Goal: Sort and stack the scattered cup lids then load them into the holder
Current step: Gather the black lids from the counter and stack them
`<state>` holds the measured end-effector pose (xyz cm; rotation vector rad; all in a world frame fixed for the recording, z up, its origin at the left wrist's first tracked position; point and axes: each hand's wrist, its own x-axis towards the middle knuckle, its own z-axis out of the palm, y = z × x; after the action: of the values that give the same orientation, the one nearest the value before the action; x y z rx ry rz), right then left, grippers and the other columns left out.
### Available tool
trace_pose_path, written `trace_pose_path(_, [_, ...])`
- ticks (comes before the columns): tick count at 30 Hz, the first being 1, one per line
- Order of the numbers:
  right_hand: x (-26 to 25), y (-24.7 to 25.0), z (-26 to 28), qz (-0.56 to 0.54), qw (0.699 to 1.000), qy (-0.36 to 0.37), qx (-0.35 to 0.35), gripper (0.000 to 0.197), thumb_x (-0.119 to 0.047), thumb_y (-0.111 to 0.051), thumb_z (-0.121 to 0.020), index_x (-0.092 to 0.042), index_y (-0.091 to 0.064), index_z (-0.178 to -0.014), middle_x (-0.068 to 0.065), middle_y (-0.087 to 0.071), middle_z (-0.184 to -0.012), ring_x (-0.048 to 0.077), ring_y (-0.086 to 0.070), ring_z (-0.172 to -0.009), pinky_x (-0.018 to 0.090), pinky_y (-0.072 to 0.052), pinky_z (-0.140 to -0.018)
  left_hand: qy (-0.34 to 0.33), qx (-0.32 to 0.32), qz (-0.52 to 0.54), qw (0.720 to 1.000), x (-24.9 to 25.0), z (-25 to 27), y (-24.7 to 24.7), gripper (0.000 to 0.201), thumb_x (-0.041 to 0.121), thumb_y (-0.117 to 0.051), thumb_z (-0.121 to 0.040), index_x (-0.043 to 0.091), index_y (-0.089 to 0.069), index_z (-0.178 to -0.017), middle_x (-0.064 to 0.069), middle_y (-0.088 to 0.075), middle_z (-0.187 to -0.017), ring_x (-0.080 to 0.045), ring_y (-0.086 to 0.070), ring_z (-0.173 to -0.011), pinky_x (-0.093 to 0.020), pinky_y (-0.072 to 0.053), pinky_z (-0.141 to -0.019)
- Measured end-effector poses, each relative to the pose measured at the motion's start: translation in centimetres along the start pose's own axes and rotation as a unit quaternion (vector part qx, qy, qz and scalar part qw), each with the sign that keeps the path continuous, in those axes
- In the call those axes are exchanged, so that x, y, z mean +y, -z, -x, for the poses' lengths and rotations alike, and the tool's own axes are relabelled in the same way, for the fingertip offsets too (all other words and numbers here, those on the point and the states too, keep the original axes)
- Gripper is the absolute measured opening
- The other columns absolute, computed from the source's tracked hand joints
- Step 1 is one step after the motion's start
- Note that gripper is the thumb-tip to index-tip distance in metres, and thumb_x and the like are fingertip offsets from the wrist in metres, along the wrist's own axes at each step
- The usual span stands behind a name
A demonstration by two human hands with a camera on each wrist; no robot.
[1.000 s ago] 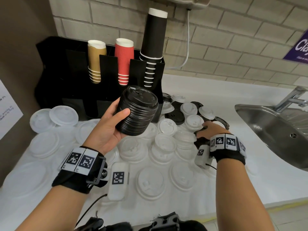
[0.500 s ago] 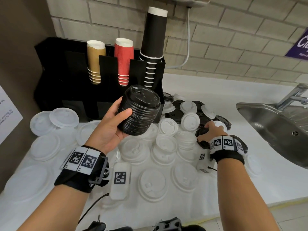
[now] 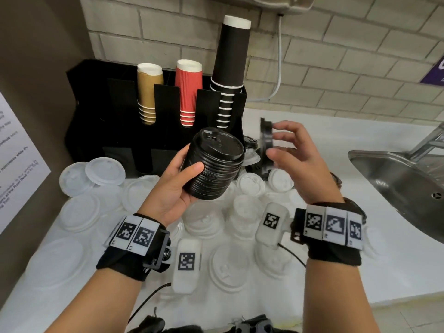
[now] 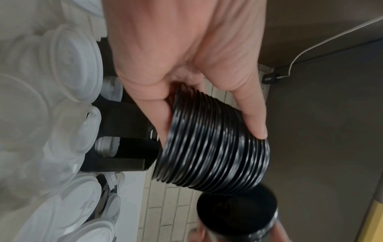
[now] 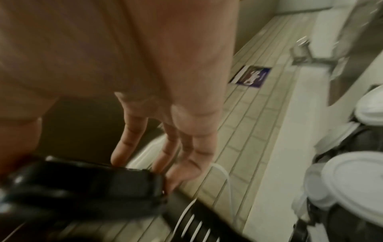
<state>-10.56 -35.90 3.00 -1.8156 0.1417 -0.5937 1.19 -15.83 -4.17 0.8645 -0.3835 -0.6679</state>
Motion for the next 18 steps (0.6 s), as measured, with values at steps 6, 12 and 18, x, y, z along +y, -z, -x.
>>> trace_pose_path(6, [-1.5, -4.3, -0.2, 0.059, 0.998, 0.016, -0.023, 0.028, -0.017, -0.07, -0.08, -0.023, -0.066, -0.108, 0.003, -0.062, -0.119, 0.022, -0.06, -0.106, 0.043, -0.052, -0.091, 0.009, -0.024, -0.019, 0.999, 0.3, 0.4, 0.5, 0.061, 0.016, -0.064, -0.078, 0.029, -0.051, -0.136, 0.0, -0.068, -0.121, -0.017, -0.067, -0.108, -0.032, -0.059, -0.077])
trace_pose_path(12, [-2.4, -5.8, 0.0, 0.084, 0.991, 0.084, -0.065, 0.027, -0.005, -0.066, -0.078, -0.012, -0.069, -0.104, 0.004, -0.062, -0.113, 0.008, -0.058, -0.106, 0.017, -0.045, -0.084, 0.018, -0.038, -0.026, 0.999, 0.5, 1.0, 1.0, 0.056, 0.015, -0.066, -0.076, 0.033, -0.057, -0.128, -0.001, -0.068, -0.12, -0.018, -0.069, -0.105, -0.031, -0.058, -0.072])
trace_pose_path(18, [-2.3, -6.6, 0.1, 0.103, 0.987, 0.103, -0.068, 0.025, -0.004, -0.068, -0.078, -0.015, -0.067, -0.101, 0.005, -0.062, -0.113, 0.006, -0.058, -0.101, 0.01, -0.041, -0.076, 0.012, -0.034, -0.015, 0.999, 0.7, 1.2, 1.5, 0.05, 0.016, -0.065, -0.079, 0.033, -0.059, -0.125, 0.0, -0.07, -0.119, -0.019, -0.068, -0.107, -0.031, -0.058, -0.075])
